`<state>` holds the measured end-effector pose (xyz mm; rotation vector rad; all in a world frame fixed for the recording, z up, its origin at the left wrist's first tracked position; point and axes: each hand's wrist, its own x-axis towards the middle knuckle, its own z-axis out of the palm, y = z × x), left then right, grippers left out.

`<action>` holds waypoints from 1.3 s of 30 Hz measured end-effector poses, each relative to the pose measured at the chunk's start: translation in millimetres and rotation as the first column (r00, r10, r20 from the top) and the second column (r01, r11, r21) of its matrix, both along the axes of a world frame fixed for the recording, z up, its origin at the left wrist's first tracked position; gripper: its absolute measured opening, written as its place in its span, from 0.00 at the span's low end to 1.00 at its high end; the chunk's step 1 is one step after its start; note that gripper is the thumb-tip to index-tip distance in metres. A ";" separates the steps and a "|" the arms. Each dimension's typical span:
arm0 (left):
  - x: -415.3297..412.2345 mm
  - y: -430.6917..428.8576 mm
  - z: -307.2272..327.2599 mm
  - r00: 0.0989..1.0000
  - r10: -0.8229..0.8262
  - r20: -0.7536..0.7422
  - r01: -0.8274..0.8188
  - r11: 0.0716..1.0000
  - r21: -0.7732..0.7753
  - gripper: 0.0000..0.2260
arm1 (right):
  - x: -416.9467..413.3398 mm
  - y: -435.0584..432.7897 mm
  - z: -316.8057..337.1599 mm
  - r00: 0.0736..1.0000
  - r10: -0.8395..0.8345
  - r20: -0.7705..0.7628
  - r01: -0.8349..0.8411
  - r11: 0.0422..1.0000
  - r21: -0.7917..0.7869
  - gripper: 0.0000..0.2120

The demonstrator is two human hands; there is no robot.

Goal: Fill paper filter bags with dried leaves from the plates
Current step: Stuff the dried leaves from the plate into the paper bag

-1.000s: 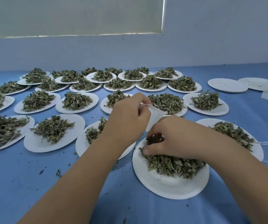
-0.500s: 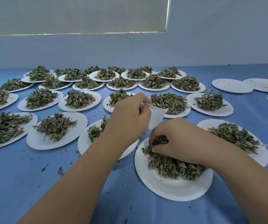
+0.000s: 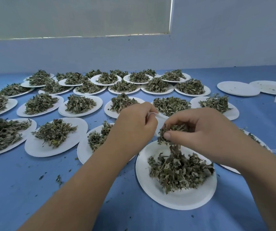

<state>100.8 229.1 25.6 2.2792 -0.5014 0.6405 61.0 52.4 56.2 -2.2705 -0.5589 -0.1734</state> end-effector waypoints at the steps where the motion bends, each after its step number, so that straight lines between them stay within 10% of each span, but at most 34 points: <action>1: -0.4 -0.2 -0.4 1.000 -0.001 -0.002 0.001 1.000 0.004 0.07 | 0.3 -0.4 -0.2 0.999 -0.031 0.024 0.030 0.999 0.022 0.01; 16: -4.4 -18.9 -4.4 0.990 -0.085 -0.109 0.082 0.996 -0.040 0.09 | 8.8 17.4 -14.3 0.911 -0.268 0.314 0.371 0.865 -0.338 0.09; 23: -6.2 -17.4 -3.7 0.985 -0.096 -0.147 0.077 0.989 -0.129 0.09 | 5.8 7.2 -12.5 0.952 -0.268 0.146 0.278 0.959 -0.052 0.10; 39: -11.5 -20.9 -2.6 0.964 -0.161 -0.213 0.093 0.950 -0.299 0.11 | 8.9 11.7 -16.1 0.917 -0.222 0.330 0.274 0.955 -0.118 0.05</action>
